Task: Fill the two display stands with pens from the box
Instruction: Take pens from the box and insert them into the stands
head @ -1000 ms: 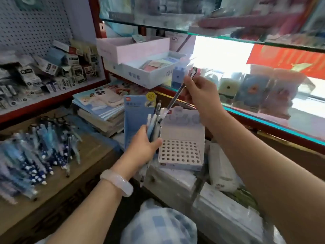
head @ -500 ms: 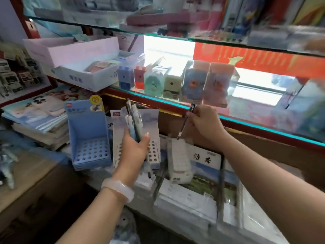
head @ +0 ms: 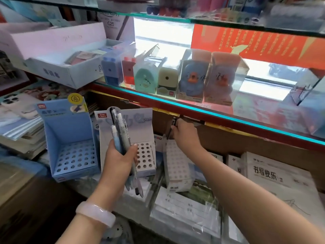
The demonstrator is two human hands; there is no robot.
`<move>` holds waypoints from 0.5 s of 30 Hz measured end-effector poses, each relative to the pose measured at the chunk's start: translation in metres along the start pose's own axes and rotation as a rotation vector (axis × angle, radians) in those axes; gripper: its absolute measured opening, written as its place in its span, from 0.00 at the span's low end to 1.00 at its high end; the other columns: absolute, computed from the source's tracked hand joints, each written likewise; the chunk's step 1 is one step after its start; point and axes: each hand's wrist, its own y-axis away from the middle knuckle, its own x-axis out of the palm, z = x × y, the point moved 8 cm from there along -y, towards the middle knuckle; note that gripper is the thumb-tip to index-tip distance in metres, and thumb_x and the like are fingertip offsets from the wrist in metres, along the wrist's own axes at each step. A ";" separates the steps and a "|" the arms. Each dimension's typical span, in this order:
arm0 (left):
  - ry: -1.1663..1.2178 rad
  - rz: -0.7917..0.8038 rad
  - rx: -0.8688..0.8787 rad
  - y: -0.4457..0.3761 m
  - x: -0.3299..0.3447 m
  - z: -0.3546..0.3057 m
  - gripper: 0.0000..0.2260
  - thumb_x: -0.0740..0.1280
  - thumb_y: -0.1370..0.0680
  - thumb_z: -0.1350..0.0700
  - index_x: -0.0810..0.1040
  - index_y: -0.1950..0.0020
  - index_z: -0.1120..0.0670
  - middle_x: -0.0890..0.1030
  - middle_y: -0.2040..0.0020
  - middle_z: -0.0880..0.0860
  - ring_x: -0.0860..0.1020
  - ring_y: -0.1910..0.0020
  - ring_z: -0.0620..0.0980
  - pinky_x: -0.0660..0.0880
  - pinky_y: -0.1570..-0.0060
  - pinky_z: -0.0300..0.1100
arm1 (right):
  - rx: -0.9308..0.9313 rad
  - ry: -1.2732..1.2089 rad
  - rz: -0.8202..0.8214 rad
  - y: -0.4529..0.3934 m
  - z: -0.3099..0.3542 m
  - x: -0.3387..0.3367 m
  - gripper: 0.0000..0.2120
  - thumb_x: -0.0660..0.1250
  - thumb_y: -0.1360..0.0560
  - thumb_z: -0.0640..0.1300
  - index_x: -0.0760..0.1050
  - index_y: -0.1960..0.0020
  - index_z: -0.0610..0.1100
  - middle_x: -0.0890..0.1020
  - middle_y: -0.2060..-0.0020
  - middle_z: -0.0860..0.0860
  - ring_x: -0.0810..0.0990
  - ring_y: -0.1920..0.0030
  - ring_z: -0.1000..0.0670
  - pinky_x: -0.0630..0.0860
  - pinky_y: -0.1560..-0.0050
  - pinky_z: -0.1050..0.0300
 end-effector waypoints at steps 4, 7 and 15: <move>0.006 0.018 0.005 0.001 0.000 -0.001 0.05 0.63 0.22 0.61 0.71 0.51 0.52 0.75 0.65 0.51 0.76 0.72 0.41 0.73 0.74 0.31 | -0.016 0.082 -0.005 -0.005 0.002 0.002 0.06 0.59 0.20 0.42 0.73 0.48 0.41 0.80 0.56 0.45 0.80 0.56 0.47 0.76 0.57 0.55; 0.006 0.021 0.012 0.001 -0.002 -0.002 0.05 0.63 0.22 0.60 0.71 0.53 0.51 0.75 0.65 0.51 0.75 0.71 0.42 0.73 0.74 0.31 | -0.024 0.110 -0.006 -0.008 0.005 0.003 0.08 0.59 0.20 0.42 0.73 0.45 0.40 0.80 0.54 0.45 0.80 0.55 0.47 0.77 0.55 0.55; 0.020 0.026 0.018 -0.002 -0.005 -0.004 0.06 0.64 0.23 0.60 0.71 0.54 0.49 0.74 0.65 0.52 0.74 0.68 0.46 0.73 0.65 0.39 | 0.004 0.104 -0.029 -0.013 0.009 0.002 0.08 0.60 0.20 0.42 0.73 0.44 0.40 0.80 0.53 0.45 0.81 0.54 0.46 0.79 0.51 0.51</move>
